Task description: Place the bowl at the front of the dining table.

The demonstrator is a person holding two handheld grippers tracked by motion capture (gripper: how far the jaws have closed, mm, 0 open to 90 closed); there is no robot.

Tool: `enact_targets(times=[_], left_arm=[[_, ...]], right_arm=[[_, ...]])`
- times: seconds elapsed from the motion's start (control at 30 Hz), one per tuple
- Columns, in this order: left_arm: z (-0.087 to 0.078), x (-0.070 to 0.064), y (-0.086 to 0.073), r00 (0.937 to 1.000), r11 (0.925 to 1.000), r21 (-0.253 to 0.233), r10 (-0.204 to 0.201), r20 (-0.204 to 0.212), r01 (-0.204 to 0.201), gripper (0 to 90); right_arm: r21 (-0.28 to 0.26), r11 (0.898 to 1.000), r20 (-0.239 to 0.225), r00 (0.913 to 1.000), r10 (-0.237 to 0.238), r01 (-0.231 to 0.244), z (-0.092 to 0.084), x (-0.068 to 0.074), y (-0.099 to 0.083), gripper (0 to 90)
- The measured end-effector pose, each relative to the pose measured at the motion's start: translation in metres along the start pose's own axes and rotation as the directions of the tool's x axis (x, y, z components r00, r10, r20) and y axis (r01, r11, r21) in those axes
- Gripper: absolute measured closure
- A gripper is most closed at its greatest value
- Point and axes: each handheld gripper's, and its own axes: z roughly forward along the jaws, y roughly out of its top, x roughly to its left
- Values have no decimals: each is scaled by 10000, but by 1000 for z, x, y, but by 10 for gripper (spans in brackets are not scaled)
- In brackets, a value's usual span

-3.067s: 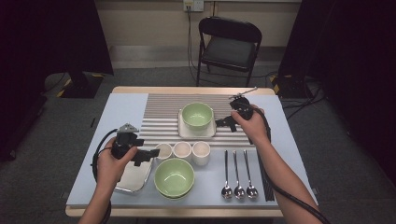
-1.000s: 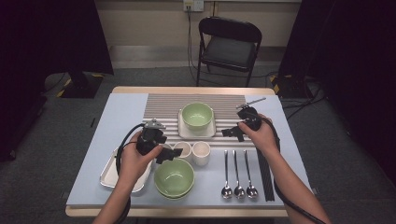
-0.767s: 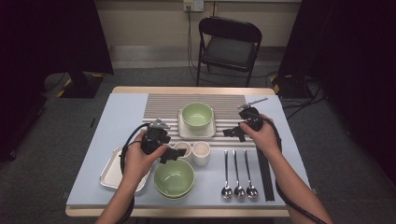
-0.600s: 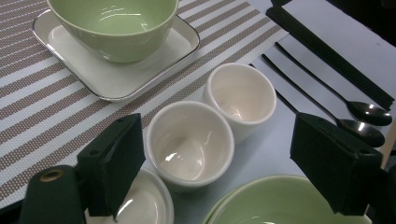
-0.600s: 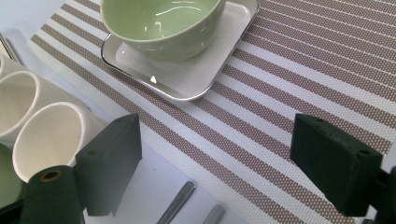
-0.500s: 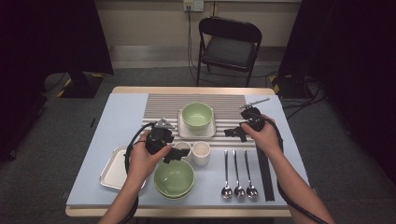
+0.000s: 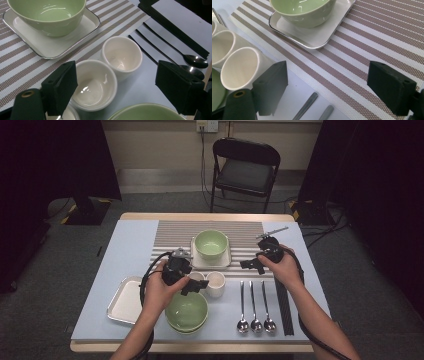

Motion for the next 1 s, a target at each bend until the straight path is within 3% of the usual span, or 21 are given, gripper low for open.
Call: enact_targets(times=[1.0], left_arm=[[10, -13, 3, 9994, 10000, -60, 53, 330, -51, 173]], right_arm=[[-53, 10000, -107, 9999, -53, 53, 1, -1, -4, 161]])
